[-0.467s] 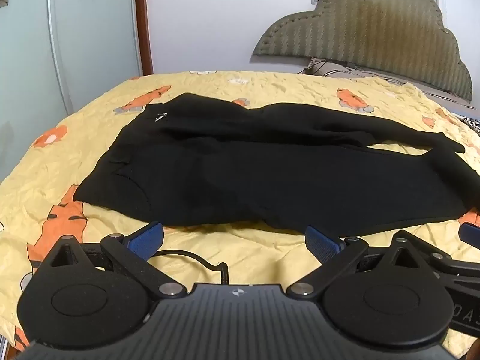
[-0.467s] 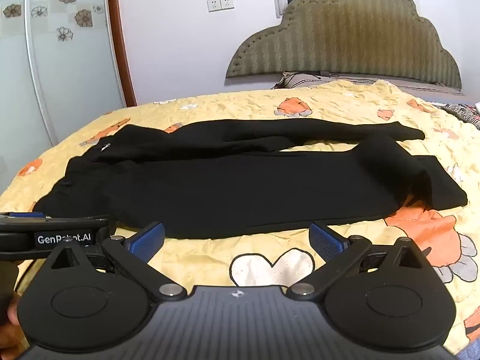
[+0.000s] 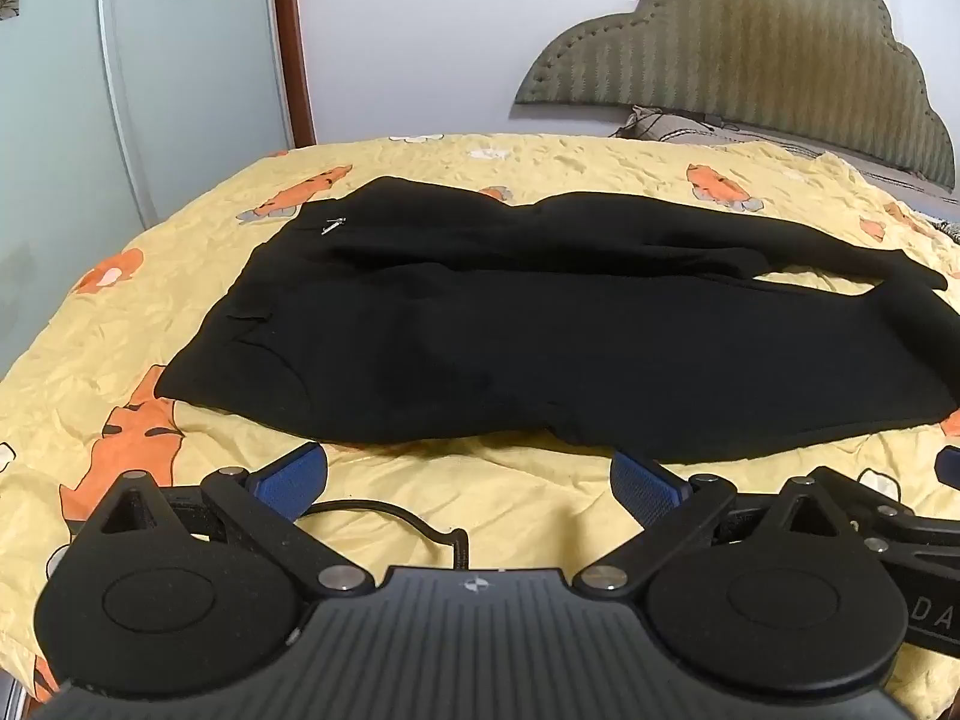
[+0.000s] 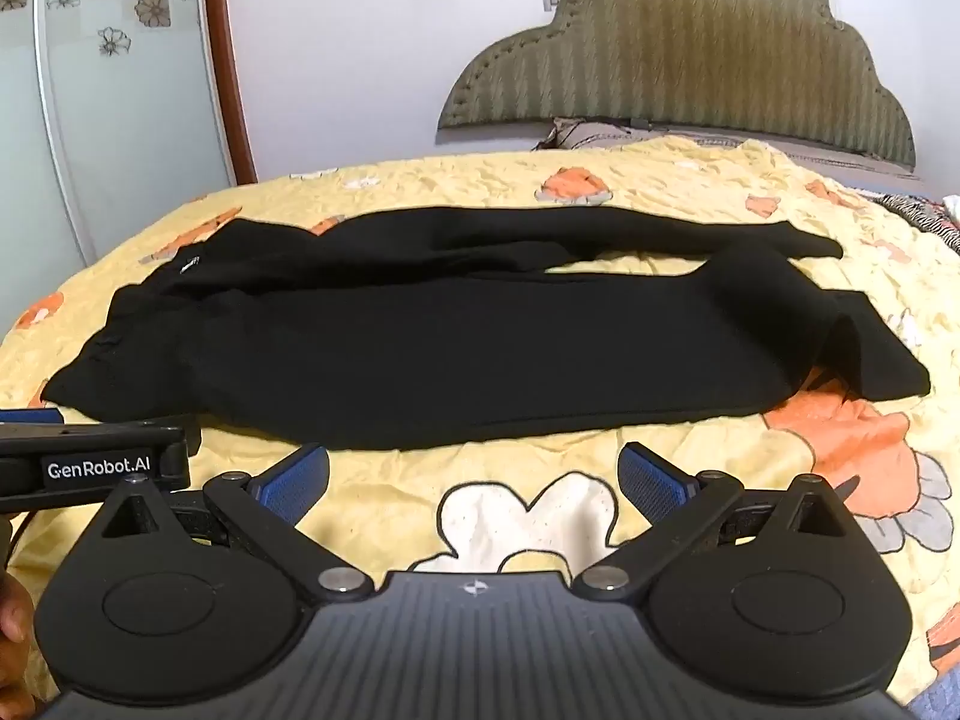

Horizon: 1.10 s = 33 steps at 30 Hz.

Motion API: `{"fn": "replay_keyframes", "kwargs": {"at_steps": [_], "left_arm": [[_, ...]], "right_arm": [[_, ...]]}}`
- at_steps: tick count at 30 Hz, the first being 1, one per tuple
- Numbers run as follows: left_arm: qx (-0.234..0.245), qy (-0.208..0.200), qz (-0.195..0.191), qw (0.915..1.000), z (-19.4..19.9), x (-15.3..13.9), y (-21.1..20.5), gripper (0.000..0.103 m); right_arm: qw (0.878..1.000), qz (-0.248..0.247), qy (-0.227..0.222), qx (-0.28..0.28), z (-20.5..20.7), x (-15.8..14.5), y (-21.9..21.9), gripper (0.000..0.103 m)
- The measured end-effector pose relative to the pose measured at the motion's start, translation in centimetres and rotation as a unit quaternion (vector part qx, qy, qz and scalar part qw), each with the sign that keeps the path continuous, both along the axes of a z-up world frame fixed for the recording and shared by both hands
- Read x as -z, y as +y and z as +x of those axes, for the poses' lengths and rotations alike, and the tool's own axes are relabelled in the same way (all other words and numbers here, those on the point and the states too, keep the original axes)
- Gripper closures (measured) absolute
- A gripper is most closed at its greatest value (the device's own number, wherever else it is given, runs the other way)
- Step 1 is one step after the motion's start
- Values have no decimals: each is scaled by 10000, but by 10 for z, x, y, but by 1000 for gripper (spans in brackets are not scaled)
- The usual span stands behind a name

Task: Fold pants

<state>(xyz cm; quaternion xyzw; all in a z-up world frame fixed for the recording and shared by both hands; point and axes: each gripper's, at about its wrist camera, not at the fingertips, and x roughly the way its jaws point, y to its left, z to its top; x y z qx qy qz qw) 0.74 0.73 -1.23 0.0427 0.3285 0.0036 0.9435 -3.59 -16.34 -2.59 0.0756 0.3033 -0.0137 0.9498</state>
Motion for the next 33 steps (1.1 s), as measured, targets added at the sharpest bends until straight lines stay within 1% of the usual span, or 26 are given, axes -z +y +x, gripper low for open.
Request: {"fn": "replay_keyframes", "kwargs": {"at_steps": [8,33], "left_arm": [[45,173,-56,9998,-1,7,5,1],[105,230,-1,9997,-1,12,3,1]], "right_arm": [[10000,-34,60,-57,0,3,4,0],[9999,40,106,-120,-1,4,4,0]]}}
